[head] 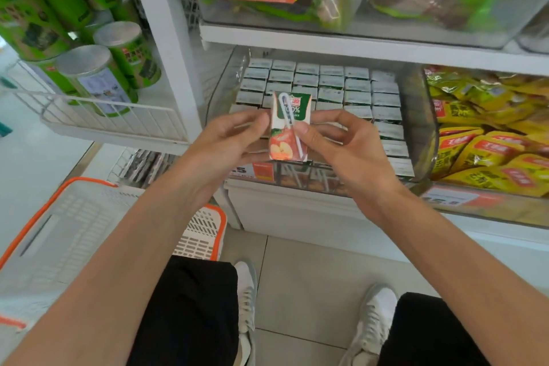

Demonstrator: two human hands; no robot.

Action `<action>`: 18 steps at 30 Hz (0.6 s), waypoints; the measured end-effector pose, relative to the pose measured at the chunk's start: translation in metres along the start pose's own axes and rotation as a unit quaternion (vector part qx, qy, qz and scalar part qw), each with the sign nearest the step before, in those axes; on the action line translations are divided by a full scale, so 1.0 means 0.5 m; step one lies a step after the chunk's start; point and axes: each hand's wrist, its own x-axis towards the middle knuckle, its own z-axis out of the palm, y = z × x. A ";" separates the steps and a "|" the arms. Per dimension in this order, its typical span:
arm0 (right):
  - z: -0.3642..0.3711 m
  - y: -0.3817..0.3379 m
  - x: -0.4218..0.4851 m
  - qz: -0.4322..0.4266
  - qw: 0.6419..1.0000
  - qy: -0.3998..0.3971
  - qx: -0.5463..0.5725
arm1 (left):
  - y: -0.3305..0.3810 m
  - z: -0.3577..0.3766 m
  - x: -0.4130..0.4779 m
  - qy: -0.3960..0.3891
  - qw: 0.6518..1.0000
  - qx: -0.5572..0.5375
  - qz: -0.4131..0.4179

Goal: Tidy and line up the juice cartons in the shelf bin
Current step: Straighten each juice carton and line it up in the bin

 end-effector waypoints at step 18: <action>-0.001 0.004 -0.007 0.000 0.992 -0.057 -0.113 | -0.004 -0.002 -0.005 -0.043 0.999 -0.027 0.010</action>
